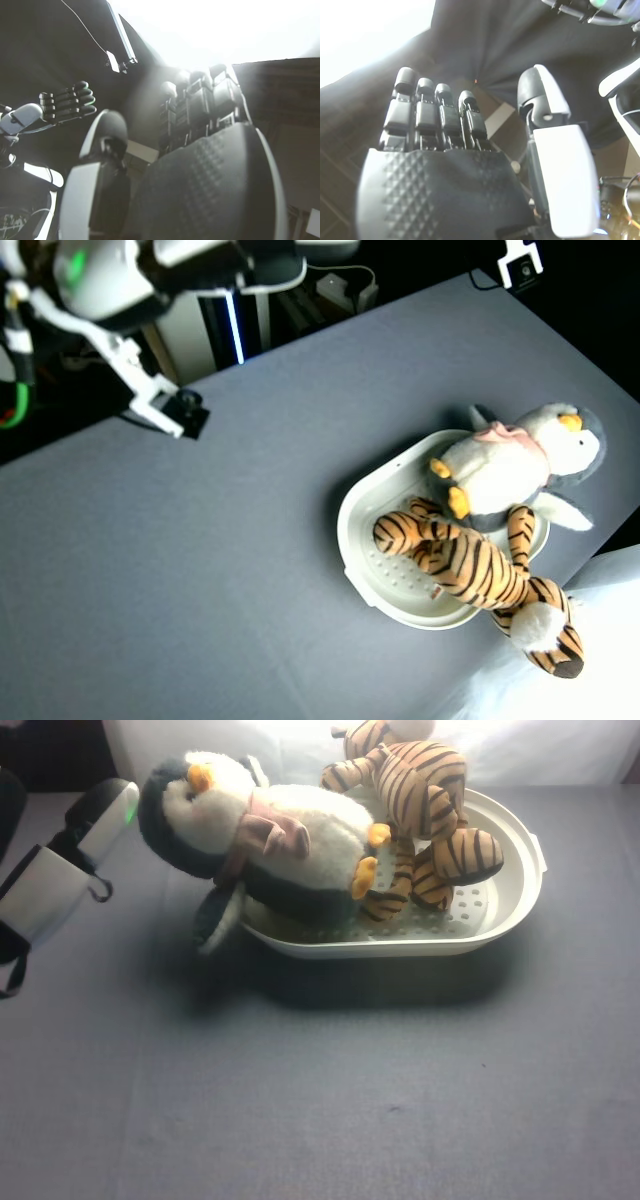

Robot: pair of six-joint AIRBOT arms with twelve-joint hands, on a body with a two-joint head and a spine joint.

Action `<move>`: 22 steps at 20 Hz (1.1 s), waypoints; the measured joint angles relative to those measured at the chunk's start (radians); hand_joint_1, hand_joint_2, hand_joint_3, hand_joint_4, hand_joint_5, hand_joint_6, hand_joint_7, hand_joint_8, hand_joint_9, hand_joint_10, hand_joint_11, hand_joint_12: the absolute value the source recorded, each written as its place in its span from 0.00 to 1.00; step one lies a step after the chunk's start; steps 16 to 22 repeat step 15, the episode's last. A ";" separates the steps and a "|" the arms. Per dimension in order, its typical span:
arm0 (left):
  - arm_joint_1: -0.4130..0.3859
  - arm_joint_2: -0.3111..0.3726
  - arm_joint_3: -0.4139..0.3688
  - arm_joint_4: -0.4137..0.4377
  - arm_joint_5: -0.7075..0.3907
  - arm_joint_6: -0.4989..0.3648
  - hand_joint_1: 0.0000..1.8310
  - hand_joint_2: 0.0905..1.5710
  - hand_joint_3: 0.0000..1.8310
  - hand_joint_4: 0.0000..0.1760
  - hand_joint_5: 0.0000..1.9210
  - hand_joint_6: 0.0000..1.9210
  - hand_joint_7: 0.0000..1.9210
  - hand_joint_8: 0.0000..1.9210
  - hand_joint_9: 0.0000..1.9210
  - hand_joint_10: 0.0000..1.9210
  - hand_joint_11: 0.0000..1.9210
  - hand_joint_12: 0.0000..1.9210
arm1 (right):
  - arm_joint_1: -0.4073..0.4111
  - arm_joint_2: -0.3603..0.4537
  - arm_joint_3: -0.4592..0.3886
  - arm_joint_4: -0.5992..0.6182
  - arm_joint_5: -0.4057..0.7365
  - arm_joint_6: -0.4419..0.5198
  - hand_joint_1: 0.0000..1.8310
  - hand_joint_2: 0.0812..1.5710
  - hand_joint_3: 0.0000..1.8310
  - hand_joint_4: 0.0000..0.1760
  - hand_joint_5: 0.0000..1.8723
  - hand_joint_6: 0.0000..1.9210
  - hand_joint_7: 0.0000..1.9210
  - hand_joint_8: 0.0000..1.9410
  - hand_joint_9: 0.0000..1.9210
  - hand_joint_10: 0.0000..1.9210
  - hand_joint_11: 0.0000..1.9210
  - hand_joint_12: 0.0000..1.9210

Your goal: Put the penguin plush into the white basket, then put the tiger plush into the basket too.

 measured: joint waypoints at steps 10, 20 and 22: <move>-0.041 -0.043 0.000 -0.037 -0.020 -0.165 0.29 0.96 0.00 0.03 0.20 0.86 0.22 0.67 0.30 0.83 0.27 0.87 | 0.098 -0.020 -0.047 0.096 0.013 0.082 0.11 0.96 0.01 0.00 0.34 0.50 0.36 0.62 0.31 0.79 0.22 0.91; -0.058 -0.115 0.008 -0.041 0.009 -0.246 0.37 0.95 0.01 0.10 0.17 0.95 0.21 0.67 0.25 0.73 0.16 0.79 | 0.101 -0.082 -0.038 0.108 -0.001 0.179 0.08 0.96 0.00 0.00 0.33 0.56 0.35 0.72 0.29 0.90 0.21 0.99; -0.058 -0.115 0.008 -0.041 0.009 -0.246 0.37 0.95 0.01 0.10 0.17 0.95 0.21 0.67 0.25 0.73 0.16 0.79 | 0.101 -0.082 -0.038 0.108 -0.001 0.179 0.08 0.96 0.00 0.00 0.33 0.56 0.35 0.72 0.29 0.90 0.21 0.99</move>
